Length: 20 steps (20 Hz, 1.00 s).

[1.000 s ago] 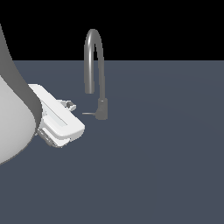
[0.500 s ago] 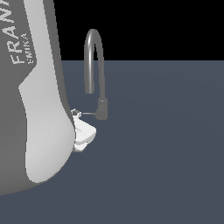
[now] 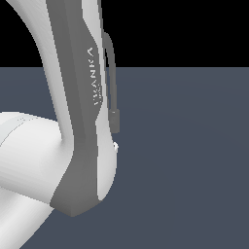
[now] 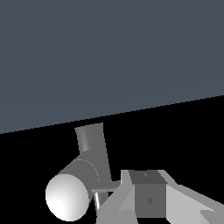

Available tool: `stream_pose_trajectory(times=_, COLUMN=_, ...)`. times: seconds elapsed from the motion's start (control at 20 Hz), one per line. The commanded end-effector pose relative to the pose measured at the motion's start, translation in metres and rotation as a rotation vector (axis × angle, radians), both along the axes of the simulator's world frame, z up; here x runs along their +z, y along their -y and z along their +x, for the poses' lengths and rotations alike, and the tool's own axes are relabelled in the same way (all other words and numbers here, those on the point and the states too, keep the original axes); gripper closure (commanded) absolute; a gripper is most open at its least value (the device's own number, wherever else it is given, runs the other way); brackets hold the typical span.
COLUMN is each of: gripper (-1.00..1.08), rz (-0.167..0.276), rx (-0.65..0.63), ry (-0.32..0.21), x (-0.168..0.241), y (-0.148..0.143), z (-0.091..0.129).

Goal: Turn on the faucet by rotating a designated handle.

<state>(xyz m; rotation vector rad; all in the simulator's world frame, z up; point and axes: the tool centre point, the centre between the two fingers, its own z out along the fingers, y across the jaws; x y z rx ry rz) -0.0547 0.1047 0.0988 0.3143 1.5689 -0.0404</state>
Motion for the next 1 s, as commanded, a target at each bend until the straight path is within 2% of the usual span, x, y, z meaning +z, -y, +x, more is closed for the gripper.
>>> stream_pose_trajectory(times=0.0, gripper=1.08, rz=-0.038, rx=0.036, ry=0.001, x=-0.007, y=0.004, z=0.004)
stream_pose_trajectory(times=0.25, gripper=1.08, rz=-0.099, rx=0.091, ry=0.003, x=-0.017, y=0.011, z=0.010)
stream_pose_trajectory(times=0.5, gripper=1.08, rz=-0.142, rx=0.131, ry=0.003, x=-0.024, y=0.016, z=0.016)
stream_pose_trajectory(times=0.95, gripper=1.08, rz=-0.172, rx=0.157, ry=0.004, x=-0.028, y=0.019, z=0.020)
